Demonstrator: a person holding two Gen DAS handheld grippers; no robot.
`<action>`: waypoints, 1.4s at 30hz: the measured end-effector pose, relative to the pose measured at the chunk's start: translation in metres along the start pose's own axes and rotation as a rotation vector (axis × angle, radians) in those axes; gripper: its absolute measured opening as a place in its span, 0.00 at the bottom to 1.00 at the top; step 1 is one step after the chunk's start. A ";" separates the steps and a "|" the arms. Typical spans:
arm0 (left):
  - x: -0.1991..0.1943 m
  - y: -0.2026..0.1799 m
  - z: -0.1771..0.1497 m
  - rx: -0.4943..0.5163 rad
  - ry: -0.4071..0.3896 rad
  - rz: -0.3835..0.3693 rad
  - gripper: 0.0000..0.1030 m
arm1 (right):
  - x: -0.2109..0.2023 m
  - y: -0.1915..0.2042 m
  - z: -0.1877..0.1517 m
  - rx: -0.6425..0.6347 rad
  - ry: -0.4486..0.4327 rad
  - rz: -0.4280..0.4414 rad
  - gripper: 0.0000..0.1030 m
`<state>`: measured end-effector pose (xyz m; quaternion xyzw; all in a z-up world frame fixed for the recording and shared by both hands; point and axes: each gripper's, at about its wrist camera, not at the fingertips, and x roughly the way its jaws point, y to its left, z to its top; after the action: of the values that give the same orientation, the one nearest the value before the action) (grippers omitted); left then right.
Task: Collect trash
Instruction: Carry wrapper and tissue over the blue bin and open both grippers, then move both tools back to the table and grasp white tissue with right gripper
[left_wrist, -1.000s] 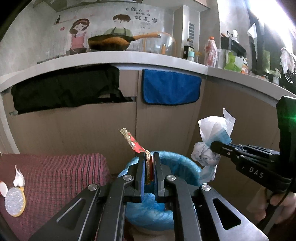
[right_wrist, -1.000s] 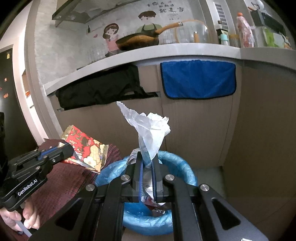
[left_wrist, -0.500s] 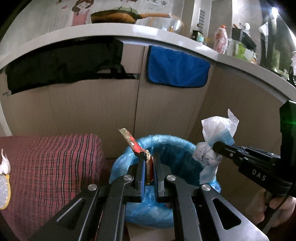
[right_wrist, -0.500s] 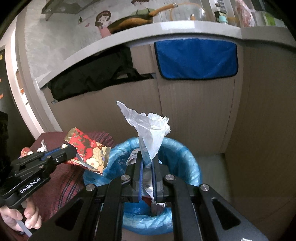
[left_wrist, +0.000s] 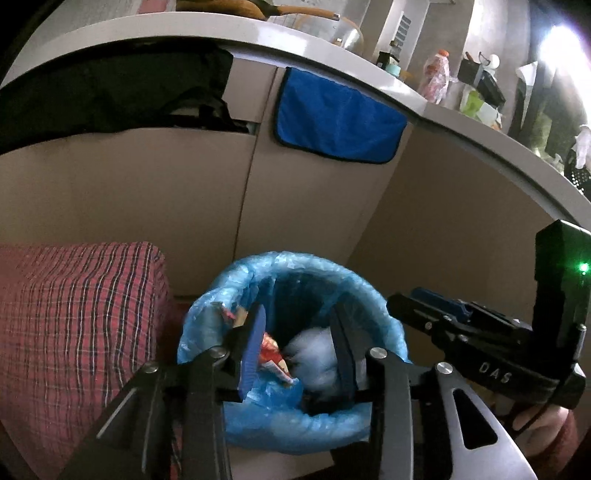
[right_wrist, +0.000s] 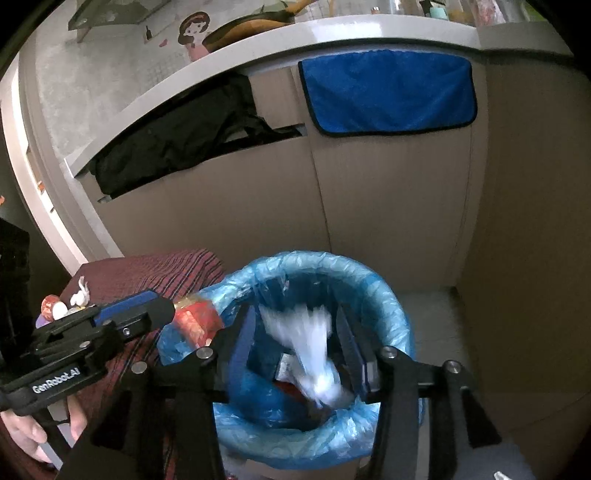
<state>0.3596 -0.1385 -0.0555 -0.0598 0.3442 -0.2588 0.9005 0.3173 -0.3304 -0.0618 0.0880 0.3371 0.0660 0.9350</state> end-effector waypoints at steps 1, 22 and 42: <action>-0.002 0.000 0.001 0.006 -0.002 0.009 0.37 | 0.000 0.002 0.000 -0.007 0.003 -0.005 0.43; -0.127 0.115 -0.022 -0.093 -0.091 0.318 0.37 | -0.017 0.115 0.010 -0.192 0.017 0.080 0.42; -0.272 0.332 -0.075 -0.339 -0.166 0.575 0.43 | 0.069 0.349 -0.007 -0.411 0.200 0.355 0.42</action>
<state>0.2804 0.2904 -0.0471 -0.1302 0.3108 0.0721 0.9388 0.3427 0.0232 -0.0372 -0.0527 0.3864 0.3039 0.8692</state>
